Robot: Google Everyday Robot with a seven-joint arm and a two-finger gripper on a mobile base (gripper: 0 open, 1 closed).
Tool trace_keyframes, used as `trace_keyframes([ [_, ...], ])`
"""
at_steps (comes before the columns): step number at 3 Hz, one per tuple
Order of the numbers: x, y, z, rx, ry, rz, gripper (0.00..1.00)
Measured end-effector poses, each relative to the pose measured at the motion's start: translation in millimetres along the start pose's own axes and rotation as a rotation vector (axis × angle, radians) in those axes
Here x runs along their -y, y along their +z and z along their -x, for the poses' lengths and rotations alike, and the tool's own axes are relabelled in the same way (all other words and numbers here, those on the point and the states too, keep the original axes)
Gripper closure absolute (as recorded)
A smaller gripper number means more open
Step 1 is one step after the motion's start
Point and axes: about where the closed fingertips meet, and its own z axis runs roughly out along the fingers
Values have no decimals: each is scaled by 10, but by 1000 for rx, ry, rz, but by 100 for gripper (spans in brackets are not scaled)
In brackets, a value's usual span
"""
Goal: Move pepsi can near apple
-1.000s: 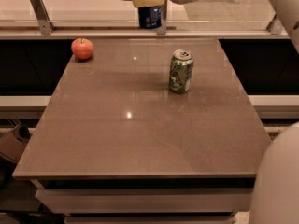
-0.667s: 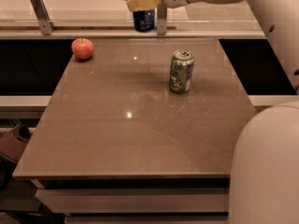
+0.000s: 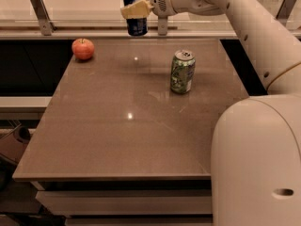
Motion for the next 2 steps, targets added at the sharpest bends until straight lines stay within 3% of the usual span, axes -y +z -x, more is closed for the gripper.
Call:
trace_keyframes([
  [2, -109, 471, -158, -12, 20, 94, 100],
])
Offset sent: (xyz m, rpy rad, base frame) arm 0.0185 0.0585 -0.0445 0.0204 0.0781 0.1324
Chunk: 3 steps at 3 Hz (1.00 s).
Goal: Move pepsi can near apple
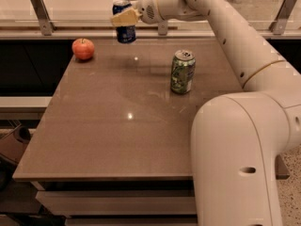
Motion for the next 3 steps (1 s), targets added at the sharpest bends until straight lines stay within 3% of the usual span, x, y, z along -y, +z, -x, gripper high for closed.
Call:
trace_keyframes([
  [3, -114, 563, -281, 21, 32, 108, 100],
])
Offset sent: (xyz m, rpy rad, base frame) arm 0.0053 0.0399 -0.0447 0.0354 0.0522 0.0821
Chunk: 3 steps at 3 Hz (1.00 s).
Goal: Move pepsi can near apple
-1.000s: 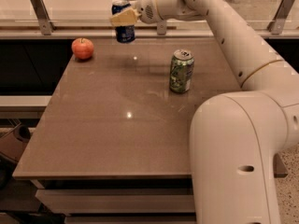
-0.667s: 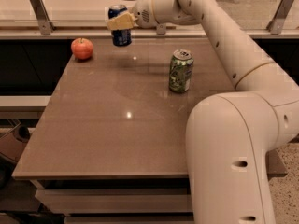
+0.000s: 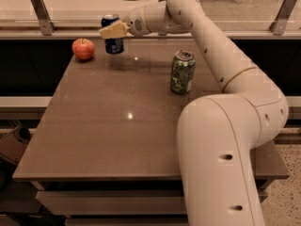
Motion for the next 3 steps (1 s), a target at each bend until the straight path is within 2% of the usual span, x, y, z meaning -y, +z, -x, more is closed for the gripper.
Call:
trace_keyframes([
  [1, 14, 134, -67, 6, 3, 17, 100],
  [3, 37, 208, -155, 28, -24, -16, 100],
])
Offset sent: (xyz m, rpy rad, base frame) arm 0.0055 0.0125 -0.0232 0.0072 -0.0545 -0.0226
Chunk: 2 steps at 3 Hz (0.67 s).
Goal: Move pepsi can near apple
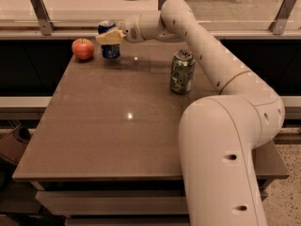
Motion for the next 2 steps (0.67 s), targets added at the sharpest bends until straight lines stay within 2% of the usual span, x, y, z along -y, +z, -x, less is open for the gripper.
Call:
trace_keyframes([
  [1, -11, 25, -70, 17, -2, -12, 100],
  [2, -29, 63, -80, 16, -1, -6, 83],
])
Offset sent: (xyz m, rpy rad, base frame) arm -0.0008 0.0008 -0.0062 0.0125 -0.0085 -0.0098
